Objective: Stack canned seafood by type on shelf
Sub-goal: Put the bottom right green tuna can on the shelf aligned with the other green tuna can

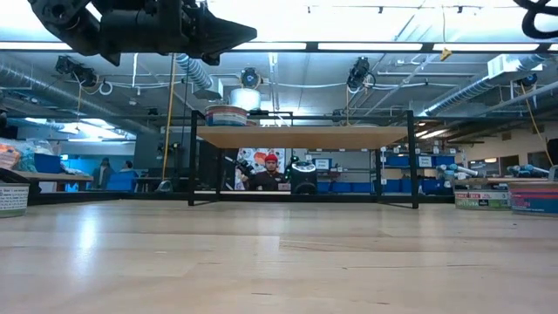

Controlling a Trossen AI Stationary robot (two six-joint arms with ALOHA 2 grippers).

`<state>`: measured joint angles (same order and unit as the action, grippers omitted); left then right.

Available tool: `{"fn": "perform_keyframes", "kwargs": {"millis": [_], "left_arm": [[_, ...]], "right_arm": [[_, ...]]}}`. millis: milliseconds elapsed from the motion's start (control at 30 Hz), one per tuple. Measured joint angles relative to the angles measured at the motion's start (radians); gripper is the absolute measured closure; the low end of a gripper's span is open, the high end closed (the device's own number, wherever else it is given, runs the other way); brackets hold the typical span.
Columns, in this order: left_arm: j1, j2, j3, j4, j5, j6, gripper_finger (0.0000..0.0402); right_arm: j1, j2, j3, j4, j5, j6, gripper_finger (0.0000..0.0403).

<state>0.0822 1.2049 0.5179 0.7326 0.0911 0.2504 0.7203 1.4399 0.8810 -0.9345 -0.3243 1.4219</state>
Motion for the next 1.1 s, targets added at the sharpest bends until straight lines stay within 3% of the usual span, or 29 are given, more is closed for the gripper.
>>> {"fn": "perform_keyframes", "kwargs": {"millis": [367,767,1100], "left_arm": [[0.0,0.0,0.0,-0.011,0.0,0.0,0.0396],[0.0,0.0,0.0,-0.013,0.0,-0.003,0.0396],[0.0,0.0,0.0,-0.02,0.0,-0.02,0.0396]], "right_arm": [[-0.03,0.016,0.0,0.03,0.028,-0.009,0.0011],[-0.009,0.102,0.0,0.025,0.054,-0.135,0.0009],[0.052,0.115,0.0,0.021,0.042,-0.14,0.0009]]}}
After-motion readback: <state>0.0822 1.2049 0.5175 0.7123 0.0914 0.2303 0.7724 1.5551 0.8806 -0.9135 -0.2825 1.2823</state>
